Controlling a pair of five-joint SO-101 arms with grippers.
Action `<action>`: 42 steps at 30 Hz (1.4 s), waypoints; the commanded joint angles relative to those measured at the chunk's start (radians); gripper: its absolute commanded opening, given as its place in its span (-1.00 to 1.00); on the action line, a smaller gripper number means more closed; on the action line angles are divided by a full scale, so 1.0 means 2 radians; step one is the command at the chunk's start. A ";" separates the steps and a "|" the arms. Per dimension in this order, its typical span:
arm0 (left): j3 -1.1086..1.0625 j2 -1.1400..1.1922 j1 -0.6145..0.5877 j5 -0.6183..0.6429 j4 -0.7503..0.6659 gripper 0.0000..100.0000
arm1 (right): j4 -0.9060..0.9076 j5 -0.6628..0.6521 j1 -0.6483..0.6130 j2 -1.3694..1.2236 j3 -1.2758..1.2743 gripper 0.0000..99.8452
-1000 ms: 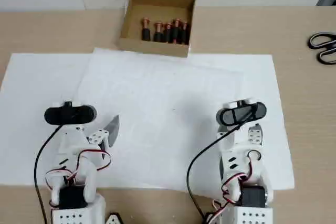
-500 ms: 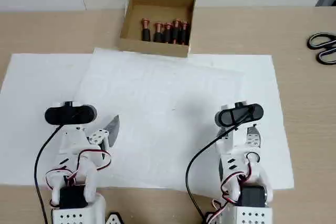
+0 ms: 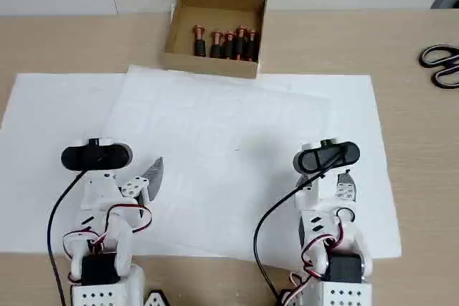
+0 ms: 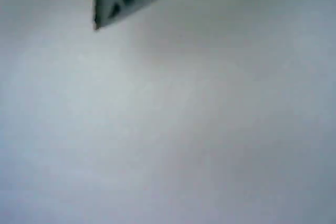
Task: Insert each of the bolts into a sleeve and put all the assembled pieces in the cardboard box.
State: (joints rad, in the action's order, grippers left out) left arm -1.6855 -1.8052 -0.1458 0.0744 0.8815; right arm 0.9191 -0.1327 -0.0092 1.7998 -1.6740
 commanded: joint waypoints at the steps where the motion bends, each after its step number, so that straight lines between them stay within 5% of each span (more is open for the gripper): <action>1: 0.002 -0.004 -0.002 -0.001 0.005 -0.40 | 0.005 -0.002 0.010 0.008 -0.005 -0.55; 42: 0.002 -0.005 0.000 -0.002 0.005 -0.40 | 0.004 -0.004 0.040 0.008 -0.005 -0.55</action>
State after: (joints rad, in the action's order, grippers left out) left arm -1.6855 -1.8052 -0.1458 0.0744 0.8815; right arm 0.9283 -0.1327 0.0660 1.7998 -1.6740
